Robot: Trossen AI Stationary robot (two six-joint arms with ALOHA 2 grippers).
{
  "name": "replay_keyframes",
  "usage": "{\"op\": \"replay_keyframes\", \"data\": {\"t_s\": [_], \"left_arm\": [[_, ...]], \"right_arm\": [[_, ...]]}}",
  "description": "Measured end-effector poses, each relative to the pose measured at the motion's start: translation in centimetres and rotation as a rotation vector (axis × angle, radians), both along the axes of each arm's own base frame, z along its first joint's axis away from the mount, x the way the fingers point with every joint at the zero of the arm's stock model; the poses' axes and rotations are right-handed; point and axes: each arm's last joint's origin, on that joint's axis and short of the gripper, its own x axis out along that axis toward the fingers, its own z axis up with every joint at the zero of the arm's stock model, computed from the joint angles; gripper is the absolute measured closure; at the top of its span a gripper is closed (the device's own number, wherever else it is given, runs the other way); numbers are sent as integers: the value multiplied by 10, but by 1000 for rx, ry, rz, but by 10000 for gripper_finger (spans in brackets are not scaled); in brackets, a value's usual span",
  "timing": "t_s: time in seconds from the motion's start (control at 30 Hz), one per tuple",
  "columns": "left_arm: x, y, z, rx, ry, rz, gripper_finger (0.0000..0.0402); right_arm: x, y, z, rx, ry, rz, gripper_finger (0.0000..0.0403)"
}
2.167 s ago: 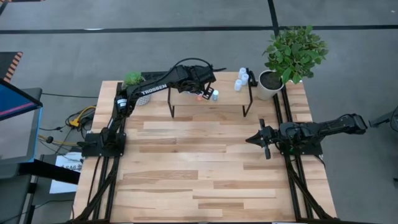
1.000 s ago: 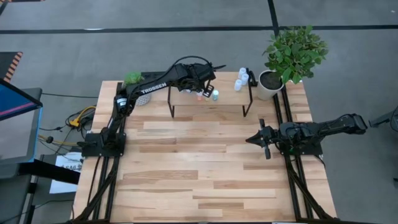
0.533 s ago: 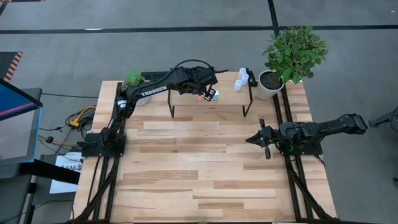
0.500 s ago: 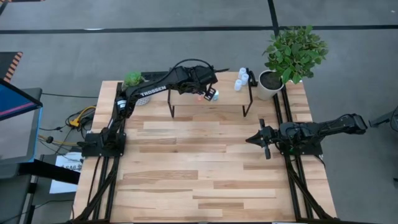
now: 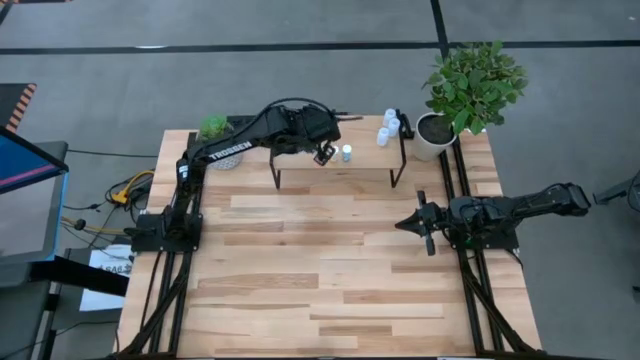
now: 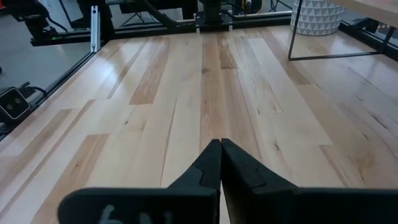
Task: Pick and place medicine bottles onto shelf by color
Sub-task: Put the white medicine bottle on the shelf
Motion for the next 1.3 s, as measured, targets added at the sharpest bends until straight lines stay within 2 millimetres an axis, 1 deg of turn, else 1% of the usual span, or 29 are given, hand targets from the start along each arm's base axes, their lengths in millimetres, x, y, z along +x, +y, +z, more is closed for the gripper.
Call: {"op": "replay_keyframes", "data": {"t_s": [0.07, 0.23, 0.33, 0.47, 0.57, 0.7, 0.77, 0.83, 0.9, 1.0, 1.13, 1.2, 1.3], "left_arm": [[-2, -10, 1, -2, 34, -34, 359], [-6, -32, -1, -14, 185, -146, 359], [-4, -43, -3, 1, 228, -224, 359], [-2, -54, -2, 25, 252, -275, 359], [-1, -61, -2, 38, 255, -291, 359], [0, -77, -1, 22, 259, -360, 359], [-2, -86, 2, 6, 252, -404, 359], [-6, -93, 7, 16, 244, -429, 359], [-10, -98, 13, 28, 245, -462, 359], [-17, -104, 22, 42, 233, -494, 359], [-32, -107, 34, 57, 224, -528, 359], [-40, -107, 33, 53, 242, -533, 359], [-58, -107, 23, 30, 290, -514, 359]], "right_arm": [[0, 0, 0, -5, -2, 1, 370], [1, 0, 2, -45, -30, 8, 370], [2, 0, 4, -27, -60, 0, 370], [3, 0, 11, 47, -137, -21, 370], [4, 0, 22, 66, -246, -38, 370], [3, -1, 44, 27, -434, -42, 370], [1, -3, 59, -1, -485, -97, 371], [-1, -6, 73, -43, -498, -187, 375], [0, -8, 87, -92, -483, -255, 381], [5, -12, 106, -119, -462, -326, 390], [17, -21, 137, -169, -404, -397, 396], [29, -26, 151, -192, -336, -430, 396], [52, -39, 172, -223, -206, -486, 393]]}}
